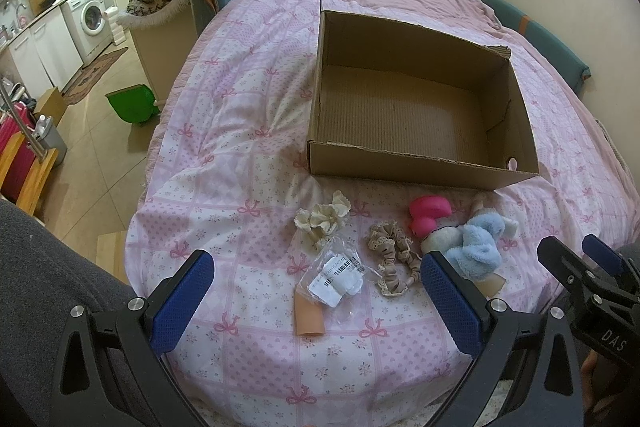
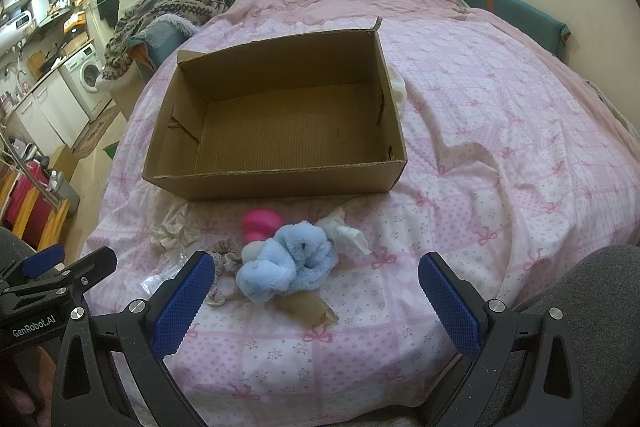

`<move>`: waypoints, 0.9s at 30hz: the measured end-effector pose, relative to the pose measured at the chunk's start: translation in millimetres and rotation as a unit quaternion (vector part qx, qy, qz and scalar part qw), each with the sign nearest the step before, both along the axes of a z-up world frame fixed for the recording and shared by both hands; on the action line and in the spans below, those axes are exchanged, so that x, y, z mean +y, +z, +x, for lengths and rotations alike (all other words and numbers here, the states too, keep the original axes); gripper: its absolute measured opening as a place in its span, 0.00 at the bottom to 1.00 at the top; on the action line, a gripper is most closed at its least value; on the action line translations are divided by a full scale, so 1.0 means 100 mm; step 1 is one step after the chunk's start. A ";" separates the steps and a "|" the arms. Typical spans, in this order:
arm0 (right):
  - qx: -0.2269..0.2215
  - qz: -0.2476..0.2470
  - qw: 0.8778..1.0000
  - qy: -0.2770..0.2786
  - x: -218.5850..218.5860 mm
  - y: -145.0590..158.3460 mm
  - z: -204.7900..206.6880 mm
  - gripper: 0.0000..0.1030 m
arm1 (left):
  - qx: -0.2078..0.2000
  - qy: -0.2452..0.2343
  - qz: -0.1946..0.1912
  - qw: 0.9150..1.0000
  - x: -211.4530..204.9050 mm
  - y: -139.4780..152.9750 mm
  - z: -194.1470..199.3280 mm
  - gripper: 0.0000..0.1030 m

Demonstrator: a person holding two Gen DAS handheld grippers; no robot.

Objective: Organize soft objects

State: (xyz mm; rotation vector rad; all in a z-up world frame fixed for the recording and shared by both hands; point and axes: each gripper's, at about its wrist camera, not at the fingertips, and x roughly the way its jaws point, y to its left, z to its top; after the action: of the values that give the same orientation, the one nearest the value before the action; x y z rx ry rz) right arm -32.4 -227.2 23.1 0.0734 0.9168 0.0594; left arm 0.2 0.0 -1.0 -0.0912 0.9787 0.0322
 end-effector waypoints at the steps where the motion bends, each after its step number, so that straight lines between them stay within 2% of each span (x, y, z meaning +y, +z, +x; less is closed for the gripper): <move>1: 0.000 0.000 1.000 0.000 0.00 0.00 0.00 1.00 | 0.000 0.000 0.000 1.000 0.00 0.00 0.00 1.00; 27: 0.003 0.000 1.000 0.002 0.00 -0.03 0.00 1.00 | 0.000 0.000 0.001 1.000 -0.01 -0.01 0.00 1.00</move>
State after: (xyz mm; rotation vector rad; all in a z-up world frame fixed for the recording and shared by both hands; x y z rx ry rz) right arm -32.7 -227.2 19.9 0.0722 0.9223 0.0623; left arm -0.1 -0.7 -2.4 -0.0900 0.9793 0.0325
